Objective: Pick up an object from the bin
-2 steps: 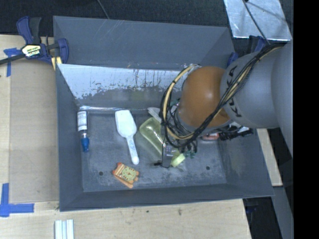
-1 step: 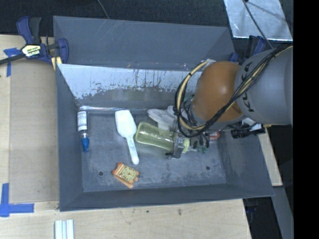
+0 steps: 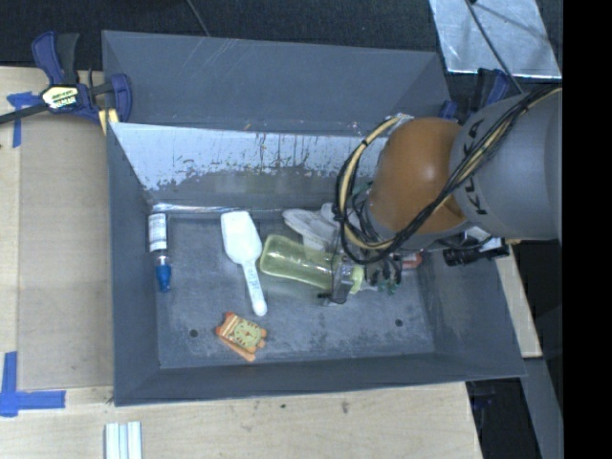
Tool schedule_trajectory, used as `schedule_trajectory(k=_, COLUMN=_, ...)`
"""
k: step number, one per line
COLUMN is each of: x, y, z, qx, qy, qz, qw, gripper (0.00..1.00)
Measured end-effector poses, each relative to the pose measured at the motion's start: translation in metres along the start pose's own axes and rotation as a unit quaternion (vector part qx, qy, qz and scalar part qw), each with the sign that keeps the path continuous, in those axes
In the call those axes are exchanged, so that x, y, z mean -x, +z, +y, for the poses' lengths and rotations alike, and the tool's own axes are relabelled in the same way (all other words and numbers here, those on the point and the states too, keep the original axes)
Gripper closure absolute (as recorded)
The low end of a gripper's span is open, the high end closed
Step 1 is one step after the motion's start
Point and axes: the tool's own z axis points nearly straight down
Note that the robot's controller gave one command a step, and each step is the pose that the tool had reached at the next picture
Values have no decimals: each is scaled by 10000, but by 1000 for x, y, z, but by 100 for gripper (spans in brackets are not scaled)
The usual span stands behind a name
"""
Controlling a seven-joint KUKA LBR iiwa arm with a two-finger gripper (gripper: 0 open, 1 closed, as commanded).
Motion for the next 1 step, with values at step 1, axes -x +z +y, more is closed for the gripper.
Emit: schedule_trajectory(k=1, x=4, y=-141, z=-4, qx=1, qy=147, qz=-3, qw=9999, gripper=100)
